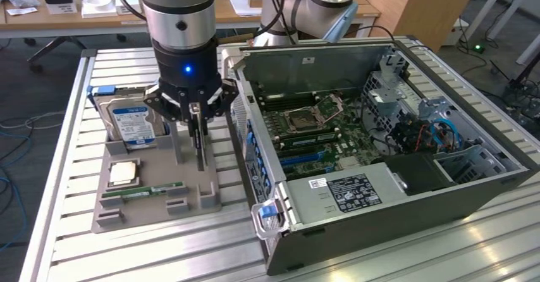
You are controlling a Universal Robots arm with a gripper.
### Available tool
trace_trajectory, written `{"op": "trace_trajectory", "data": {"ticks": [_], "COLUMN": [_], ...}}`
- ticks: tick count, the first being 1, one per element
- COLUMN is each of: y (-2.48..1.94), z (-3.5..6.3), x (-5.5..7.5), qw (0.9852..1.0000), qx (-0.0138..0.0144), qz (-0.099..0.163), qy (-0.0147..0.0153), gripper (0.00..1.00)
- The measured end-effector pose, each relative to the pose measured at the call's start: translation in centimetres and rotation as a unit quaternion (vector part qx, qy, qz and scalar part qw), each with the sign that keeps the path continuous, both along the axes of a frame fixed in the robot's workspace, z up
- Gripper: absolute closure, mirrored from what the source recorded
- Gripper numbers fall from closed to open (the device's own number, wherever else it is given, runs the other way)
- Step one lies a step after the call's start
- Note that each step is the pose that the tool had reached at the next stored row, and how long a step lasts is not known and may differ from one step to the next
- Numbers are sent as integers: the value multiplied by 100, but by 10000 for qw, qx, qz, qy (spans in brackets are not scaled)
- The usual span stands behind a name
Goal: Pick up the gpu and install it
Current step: 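Pick up the gpu and move the gpu toward the slot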
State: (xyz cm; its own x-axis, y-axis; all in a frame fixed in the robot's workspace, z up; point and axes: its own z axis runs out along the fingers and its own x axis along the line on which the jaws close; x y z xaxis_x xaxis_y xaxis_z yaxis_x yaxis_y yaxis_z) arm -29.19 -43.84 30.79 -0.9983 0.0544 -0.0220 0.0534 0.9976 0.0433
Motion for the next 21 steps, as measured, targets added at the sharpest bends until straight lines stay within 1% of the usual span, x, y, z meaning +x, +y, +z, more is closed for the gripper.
{"op": "trace_trajectory", "data": {"ticks": [3,6,21], "y": [0,0,0], "z": [35,90,508], "x": [0,0,0], "qw": [10000,10000,10000], "qx": [1,1,5], "qz": [0,0,0], "qy": [-1,-1,-3], "gripper": [74,74,74]}}
